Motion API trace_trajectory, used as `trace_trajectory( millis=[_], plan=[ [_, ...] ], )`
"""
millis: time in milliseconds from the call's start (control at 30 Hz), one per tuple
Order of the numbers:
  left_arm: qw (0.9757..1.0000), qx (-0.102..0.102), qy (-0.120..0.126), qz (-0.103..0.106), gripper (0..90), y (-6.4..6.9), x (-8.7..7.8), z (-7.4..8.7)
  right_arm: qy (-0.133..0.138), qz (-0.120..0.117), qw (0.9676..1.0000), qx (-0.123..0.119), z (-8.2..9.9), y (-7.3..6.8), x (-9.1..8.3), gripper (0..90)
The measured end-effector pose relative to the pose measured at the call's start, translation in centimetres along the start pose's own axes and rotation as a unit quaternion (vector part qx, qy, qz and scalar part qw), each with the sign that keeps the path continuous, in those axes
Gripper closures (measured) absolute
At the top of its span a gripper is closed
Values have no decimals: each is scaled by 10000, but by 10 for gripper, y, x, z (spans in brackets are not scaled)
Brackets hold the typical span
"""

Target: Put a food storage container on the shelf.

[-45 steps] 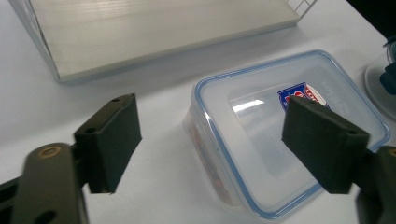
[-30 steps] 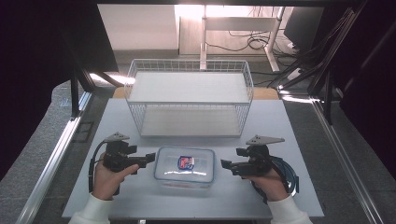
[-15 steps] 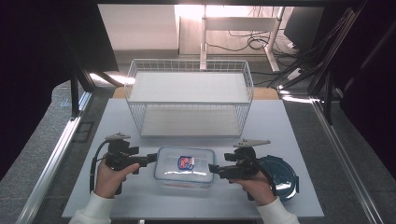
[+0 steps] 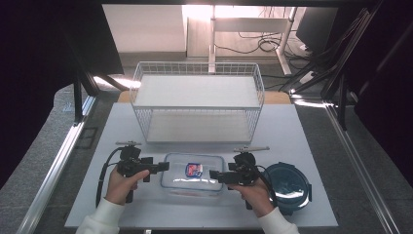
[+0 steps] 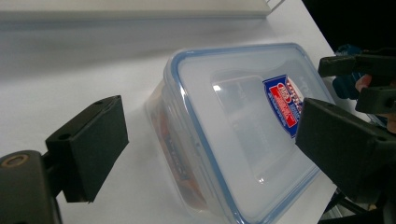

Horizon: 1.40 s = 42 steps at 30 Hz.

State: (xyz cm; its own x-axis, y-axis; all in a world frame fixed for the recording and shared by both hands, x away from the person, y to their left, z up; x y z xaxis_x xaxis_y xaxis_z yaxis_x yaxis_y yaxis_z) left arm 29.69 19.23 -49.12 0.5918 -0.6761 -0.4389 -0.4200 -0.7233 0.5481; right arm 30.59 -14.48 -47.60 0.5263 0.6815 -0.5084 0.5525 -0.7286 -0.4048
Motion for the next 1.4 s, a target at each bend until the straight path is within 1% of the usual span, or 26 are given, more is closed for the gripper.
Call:
trace_trajectory(
  millis=[133,233,267,333,433,500,633,733,800,867,900,933,967,1000,1067,1100,1133,1167,1200,1233,1400],
  plan=[
    [10000,-5,-91,28,87,0,5,3,-59,118,9999,55,5,-1,5,80],
    [9999,-38,-134,71,87,-1,8,5,-98,157,9997,188,9,-1,9,73],
    [9998,-79,-136,103,87,-1,10,6,-97,156,9996,223,10,0,10,72],
    [9996,-123,-186,143,87,-1,12,8,-120,119,9993,323,12,1,11,70],
    [9995,-136,-245,137,83,0,16,10,-171,91,9986,491,15,2,15,66],
    [9993,-150,-296,168,80,1,18,12,-198,46,9982,560,17,3,16,64],
    [9983,-349,-341,332,80,0,22,15,-235,0,9972,707,19,4,19,57],
    [9982,-352,-375,303,83,-1,22,16,-279,-34,9966,769,21,4,21,57],
    [9974,-401,-479,358,85,0,25,19,-310,-50,9963,803,22,5,22,57],
    [9971,-360,-587,318,99,3,29,22,-337,-102,9957,858,24,6,24,55],
    [9971,-360,-587,318,106,3,29,22,-337,-102,9957,858,24,6,24,55],
    [9967,-347,-668,313,120,4,31,23,-327,-131,9952,915,24,8,25,57],
    [9967,-347,-668,313,122,4,31,23,-328,-143,9947,959,24,9,25,63],
    [9966,-399,-657,288,126,4,31,23,-321,-159,9944,994,24,9,25,70],
    [9965,-462,-632,277,160,3,29,22,-333,-198,9936,1061,24,11,23,90],
    [9965,-462,-632,277,180,3,29,22,-333,-198,9936,1061,24,11,23,90],
    [9967,-464,-604,282,196,2,27,22,-347,-204,9920,1195,24,13,22,113],
    [9967,-464,-604,282,202,2,27,22,-347,-204,9920,1195,24,13,22,113],
    [9965,-490,-609,303,206,1,26,22,-359,-217,9902,1329,25,15,21,123],
    [9965,-495,-601,304,208,1,26,22,-362,-223,9895,1380,25,15,20,125],
    [9964,-534,-581,313,225,0,25,22,-368,-242,9879,1489,26,16,19,150]
  ],
)
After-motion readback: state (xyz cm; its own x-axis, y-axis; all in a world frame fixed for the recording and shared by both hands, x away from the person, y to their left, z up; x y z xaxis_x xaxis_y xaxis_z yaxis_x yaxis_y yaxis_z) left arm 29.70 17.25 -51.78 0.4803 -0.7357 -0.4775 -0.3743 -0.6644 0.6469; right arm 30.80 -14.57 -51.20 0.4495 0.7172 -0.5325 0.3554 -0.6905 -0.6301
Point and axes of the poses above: each handheld gripper's, and its own axes: x roughly forward along the jaws, z roughly out of its underside, y roughly to its right, the point moved 1 cm from there along x, roughly forward along the jaws, and after that the axes turned 13 degrees about y, right-handed, at the moved point
